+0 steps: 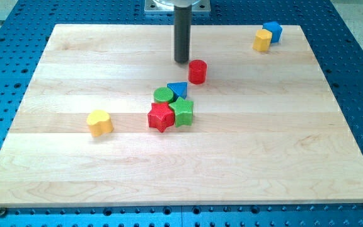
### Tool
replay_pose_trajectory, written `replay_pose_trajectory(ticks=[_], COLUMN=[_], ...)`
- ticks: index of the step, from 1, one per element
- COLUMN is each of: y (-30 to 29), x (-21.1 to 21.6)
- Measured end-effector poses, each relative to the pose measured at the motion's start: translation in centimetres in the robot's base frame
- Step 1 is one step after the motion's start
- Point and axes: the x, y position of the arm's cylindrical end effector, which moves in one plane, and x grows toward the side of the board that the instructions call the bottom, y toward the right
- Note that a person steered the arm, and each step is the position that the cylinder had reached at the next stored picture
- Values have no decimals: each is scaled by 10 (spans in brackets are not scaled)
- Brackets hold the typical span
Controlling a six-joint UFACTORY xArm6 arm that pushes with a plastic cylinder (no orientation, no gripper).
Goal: Move the red circle into the hexagon
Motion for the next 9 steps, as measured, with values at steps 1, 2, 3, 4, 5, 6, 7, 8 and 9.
replay_pose_trajectory(ticks=[1,2,3,4,5,6,7,8,9], y=[-16,10,114,191,183,233,237,237,237], x=[35,61,59,59,53,56,35,7,3])
